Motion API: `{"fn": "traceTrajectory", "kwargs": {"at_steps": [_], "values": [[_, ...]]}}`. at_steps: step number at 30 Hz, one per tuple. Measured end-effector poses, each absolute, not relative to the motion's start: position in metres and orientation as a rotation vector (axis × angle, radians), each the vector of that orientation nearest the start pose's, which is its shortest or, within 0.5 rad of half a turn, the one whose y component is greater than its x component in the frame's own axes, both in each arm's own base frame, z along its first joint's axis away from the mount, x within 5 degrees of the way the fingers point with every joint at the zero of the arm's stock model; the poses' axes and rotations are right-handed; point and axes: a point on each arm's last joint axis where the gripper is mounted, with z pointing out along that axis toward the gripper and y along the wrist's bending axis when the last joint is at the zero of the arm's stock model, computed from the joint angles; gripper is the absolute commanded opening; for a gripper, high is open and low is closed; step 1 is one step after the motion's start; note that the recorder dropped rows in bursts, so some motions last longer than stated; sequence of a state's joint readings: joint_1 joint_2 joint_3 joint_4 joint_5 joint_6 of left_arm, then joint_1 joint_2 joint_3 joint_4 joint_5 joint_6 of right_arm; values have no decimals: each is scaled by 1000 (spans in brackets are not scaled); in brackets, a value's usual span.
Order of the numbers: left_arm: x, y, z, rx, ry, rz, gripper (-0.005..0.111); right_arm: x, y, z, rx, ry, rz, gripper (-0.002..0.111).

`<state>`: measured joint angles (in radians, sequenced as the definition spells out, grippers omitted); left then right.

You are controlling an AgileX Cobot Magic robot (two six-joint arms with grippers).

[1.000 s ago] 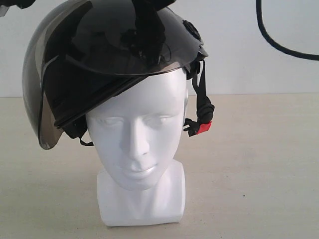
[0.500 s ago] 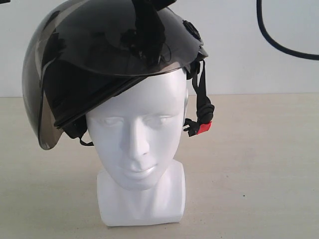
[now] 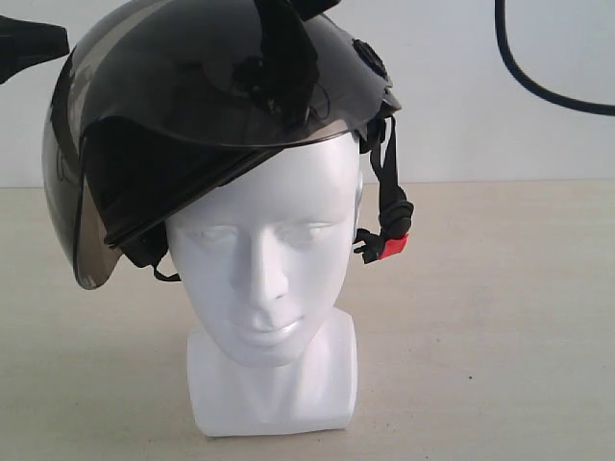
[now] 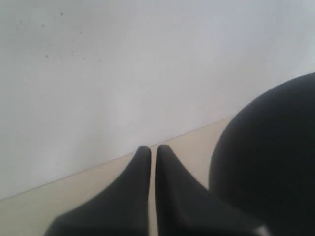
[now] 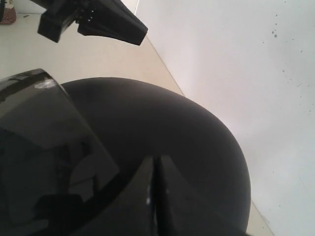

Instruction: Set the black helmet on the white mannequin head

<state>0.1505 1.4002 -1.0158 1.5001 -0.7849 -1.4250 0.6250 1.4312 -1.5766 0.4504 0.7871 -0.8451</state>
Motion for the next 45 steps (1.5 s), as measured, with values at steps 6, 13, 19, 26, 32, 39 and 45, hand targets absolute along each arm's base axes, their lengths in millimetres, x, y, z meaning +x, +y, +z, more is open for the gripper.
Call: {"fn": "traceTrajectory", "kwargs": {"at_steps": [6, 13, 19, 26, 32, 39, 45], "values": [[334, 16, 323, 375, 1738, -703, 4, 238, 206, 445, -1275, 1630, 391, 0], [369, 41, 278, 329, 1844, -888, 4, 238, 206, 446, -1275, 1629, 391, 0], [390, 44, 234, 340, 1892, -1054, 4, 238, 206, 446, -1277, 1629, 390, 0], [402, 38, 197, 309, 1953, -1143, 4, 238, 206, 446, -1276, 1628, 389, 0], [405, 11, 189, 404, 1952, -1176, 4, 238, 206, 446, -1277, 1630, 390, 0], [406, -24, 190, 494, 1928, -1227, 4, 238, 206, 446, -1277, 1630, 390, 0], [408, -48, 197, 577, 1902, -1245, 4, 238, 206, 446, -1277, 1630, 390, 0]]}}
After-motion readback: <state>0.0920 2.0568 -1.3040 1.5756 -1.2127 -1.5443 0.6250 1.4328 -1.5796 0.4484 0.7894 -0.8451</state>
